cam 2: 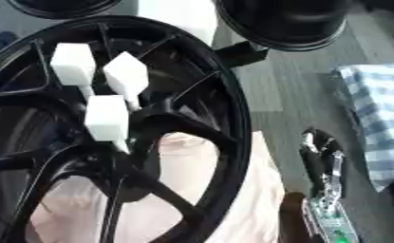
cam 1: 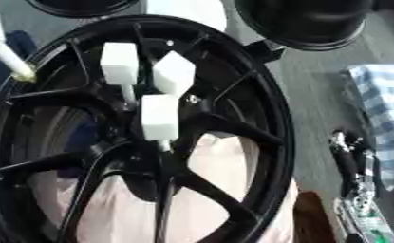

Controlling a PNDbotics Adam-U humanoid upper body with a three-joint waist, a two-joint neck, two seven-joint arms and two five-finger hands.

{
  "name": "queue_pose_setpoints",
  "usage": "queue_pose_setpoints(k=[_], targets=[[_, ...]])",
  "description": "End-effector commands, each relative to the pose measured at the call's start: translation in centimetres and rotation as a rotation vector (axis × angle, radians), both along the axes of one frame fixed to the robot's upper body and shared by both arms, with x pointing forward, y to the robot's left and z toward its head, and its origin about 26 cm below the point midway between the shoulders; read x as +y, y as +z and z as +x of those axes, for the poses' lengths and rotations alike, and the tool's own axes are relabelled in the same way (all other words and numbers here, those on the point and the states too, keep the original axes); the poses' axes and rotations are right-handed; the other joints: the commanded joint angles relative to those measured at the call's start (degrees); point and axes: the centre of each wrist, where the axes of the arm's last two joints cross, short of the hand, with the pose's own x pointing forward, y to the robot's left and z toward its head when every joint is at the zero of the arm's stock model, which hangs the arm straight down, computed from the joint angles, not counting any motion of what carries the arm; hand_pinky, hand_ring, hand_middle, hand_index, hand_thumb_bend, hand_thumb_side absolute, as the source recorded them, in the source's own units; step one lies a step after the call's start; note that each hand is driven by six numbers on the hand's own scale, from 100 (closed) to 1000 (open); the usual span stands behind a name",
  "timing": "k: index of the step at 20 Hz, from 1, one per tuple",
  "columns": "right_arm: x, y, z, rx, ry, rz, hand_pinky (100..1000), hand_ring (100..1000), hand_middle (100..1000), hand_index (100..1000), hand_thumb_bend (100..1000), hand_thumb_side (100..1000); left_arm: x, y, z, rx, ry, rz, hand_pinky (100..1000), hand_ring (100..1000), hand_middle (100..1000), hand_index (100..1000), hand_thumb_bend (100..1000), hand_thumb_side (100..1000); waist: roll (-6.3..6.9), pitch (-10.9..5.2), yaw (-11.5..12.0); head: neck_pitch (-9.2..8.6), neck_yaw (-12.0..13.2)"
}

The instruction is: Pull the pin out of the wheel hub.

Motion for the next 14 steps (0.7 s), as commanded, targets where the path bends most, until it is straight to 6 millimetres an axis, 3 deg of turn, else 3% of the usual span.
queue_pose_setpoints(k=[1, 4, 7, 11, 14], targets=[[-0.8, 1.0, 0.0, -0.025, -0.012, -0.018, 714, 666, 574, 679, 146, 432, 4.1, 1.7, 0.1, -0.090, 0.225, -0.080, 314, 243, 235, 410, 100, 152, 0.23, -1.69, -0.2, -1.39, 0.0], [-0.5, 1.1, 0.2, -0.029, 0.000, -0.016, 714, 667, 574, 679, 147, 431, 7.7, 0.6, 1.2, -0.106, 0.398, -0.170, 326, 262, 255, 433, 100, 158, 0.24, -1.49, -1.2, -1.99, 0.9], [-0.1, 1.2, 0.4, -0.034, 0.014, -0.013, 715, 667, 574, 679, 147, 431, 10.4, -2.2, 2.8, -0.073, 0.466, -0.235, 330, 273, 266, 446, 100, 177, 0.15, -1.35, -1.9, -2.43, 1.7], [0.3, 1.2, 0.6, -0.039, 0.027, -0.003, 715, 667, 574, 679, 149, 430, 12.0, -7.3, 5.1, 0.023, 0.465, -0.332, 328, 276, 269, 450, 100, 221, -0.32, -1.29, -2.6, -2.70, 2.2], [0.5, 1.2, 0.7, -0.041, 0.034, 0.003, 714, 667, 574, 679, 149, 430, 11.9, -11.4, 6.7, 0.098, 0.456, -0.424, 334, 276, 269, 452, 100, 245, -0.66, -1.27, -2.8, -2.80, 2.6]])
